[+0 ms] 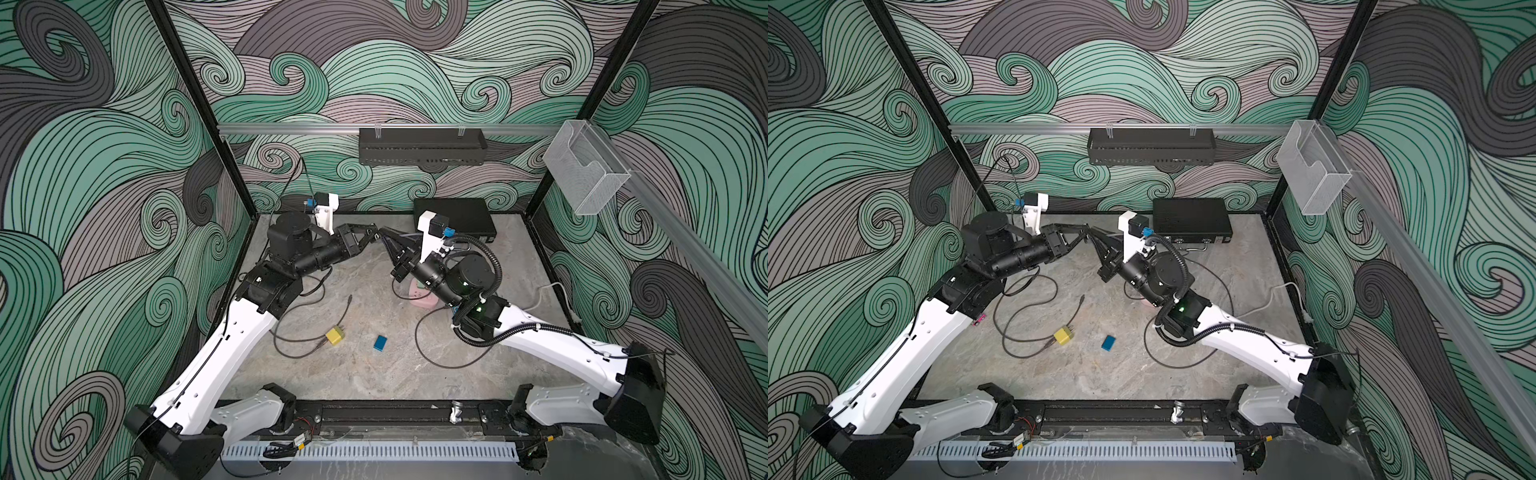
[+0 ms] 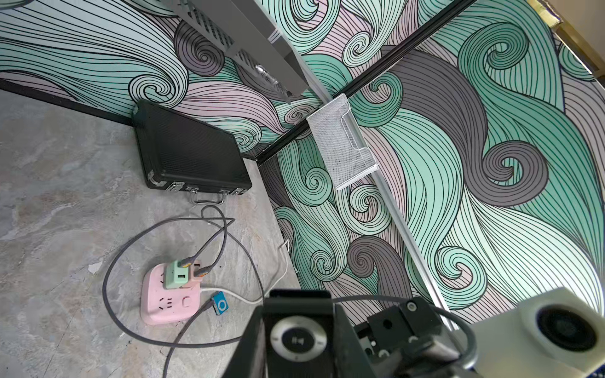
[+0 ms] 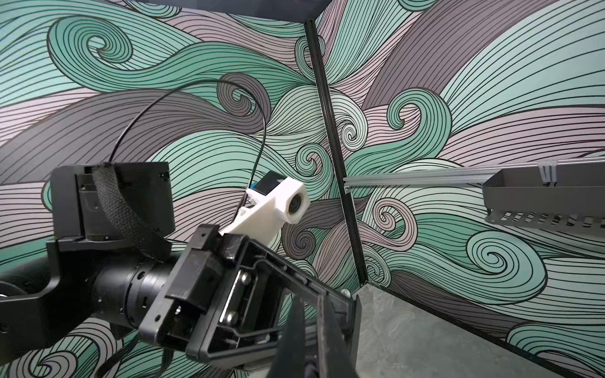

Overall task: Charge mp3
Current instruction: Insert the charging cable into the MP3 player.

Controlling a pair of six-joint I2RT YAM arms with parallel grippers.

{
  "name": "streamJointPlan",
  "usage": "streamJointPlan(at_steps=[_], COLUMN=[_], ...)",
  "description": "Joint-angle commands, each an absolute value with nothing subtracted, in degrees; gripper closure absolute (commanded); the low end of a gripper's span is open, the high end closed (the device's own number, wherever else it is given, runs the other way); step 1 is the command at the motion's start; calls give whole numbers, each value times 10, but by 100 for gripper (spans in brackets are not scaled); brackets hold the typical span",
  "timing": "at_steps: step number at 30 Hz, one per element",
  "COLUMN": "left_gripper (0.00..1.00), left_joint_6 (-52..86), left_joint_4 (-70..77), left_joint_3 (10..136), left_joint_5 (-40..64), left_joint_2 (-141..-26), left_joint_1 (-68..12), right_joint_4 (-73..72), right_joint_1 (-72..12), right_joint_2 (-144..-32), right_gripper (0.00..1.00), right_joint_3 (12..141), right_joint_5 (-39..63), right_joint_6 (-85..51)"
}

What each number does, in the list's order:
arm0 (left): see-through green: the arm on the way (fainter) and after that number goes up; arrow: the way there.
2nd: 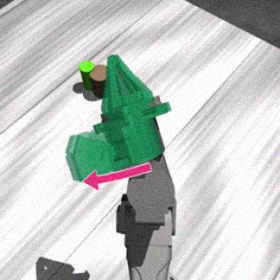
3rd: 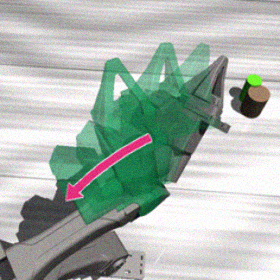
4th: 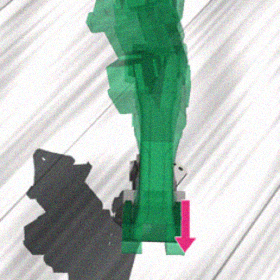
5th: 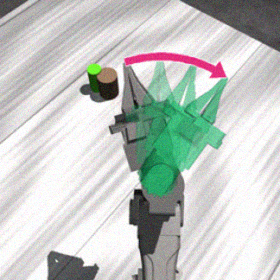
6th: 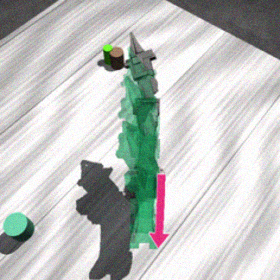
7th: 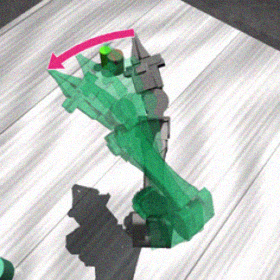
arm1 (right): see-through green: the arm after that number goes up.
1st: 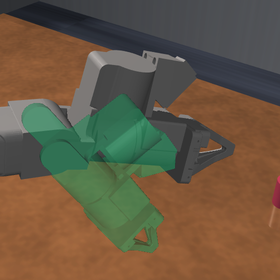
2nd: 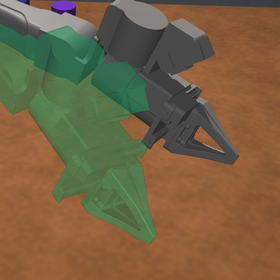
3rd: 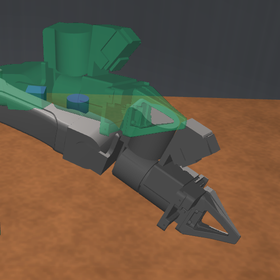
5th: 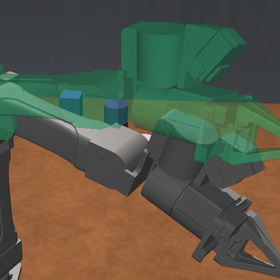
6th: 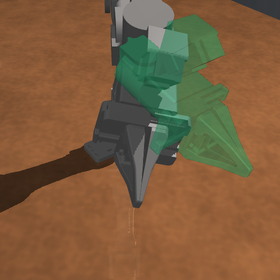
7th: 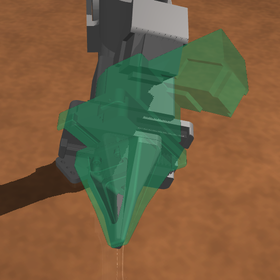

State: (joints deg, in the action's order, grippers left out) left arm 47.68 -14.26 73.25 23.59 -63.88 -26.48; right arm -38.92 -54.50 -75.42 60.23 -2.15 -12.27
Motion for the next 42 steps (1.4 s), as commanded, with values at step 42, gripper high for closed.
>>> streamJointPlan(at_steps=[42], left_gripper=[82], left_joint_6=[444], left_joint_4=[-167], left_joint_3=[783], left_joint_5=[221], left_joint_2=[-649], left_joint_1=[-288], right_joint_4=[-402], right_joint_1=[-545], right_joint_2=[-751], right_gripper=[100], right_joint_3=[595], right_joint_5=[-83], right_joint_6=[-69])
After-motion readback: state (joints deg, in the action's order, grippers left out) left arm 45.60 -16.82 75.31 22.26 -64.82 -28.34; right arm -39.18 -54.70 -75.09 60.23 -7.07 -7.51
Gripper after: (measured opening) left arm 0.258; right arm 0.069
